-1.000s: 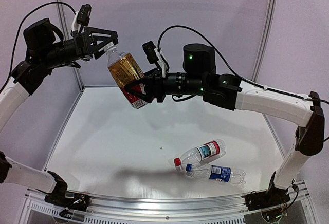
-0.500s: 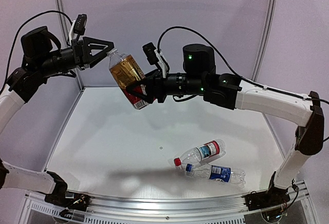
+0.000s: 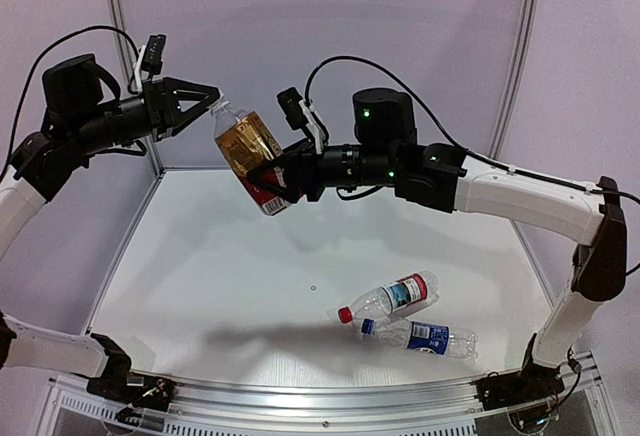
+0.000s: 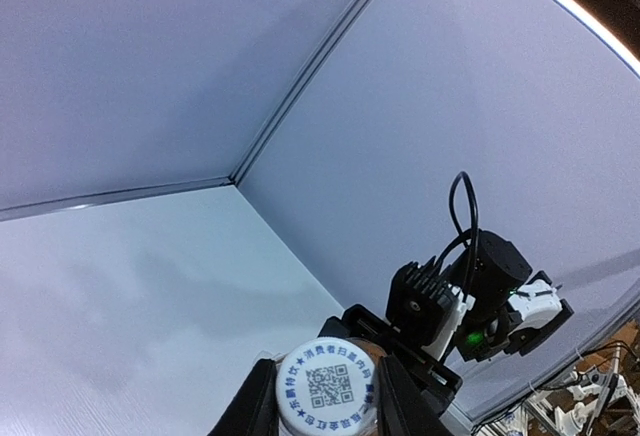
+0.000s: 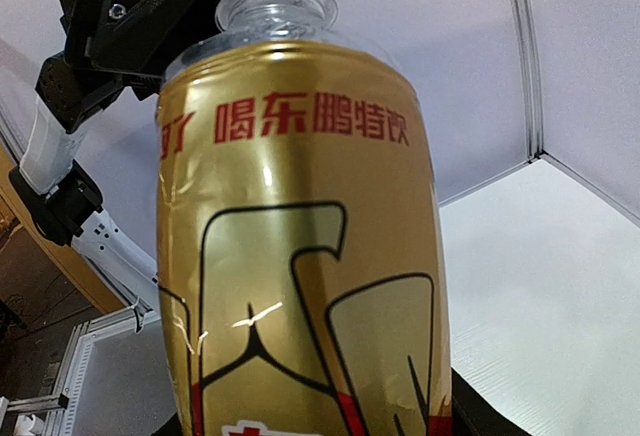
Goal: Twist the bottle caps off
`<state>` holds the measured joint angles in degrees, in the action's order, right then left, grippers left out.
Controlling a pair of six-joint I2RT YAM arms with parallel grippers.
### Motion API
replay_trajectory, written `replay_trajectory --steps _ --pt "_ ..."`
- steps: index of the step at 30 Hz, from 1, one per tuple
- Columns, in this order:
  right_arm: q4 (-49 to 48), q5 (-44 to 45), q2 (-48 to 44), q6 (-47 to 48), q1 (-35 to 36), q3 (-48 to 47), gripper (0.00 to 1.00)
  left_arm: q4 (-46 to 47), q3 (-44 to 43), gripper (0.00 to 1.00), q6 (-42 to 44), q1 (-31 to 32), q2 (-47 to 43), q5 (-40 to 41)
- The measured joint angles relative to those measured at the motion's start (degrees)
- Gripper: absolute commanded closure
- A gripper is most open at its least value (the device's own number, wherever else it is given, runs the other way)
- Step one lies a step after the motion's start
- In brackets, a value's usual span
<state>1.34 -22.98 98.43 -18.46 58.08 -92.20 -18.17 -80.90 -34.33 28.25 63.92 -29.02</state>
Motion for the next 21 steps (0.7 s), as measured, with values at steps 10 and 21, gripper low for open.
replay_trajectory --steps 10,21 --pt "2.0 1.6 0.0 0.6 -0.2 0.9 1.0 -9.0 0.1 0.77 0.5 -4.6 -1.9 13.8" --pt "2.6 3.6 -1.3 0.8 -0.2 5.1 1.0 -3.0 32.3 0.76 3.5 -2.4 -4.8 38.8"
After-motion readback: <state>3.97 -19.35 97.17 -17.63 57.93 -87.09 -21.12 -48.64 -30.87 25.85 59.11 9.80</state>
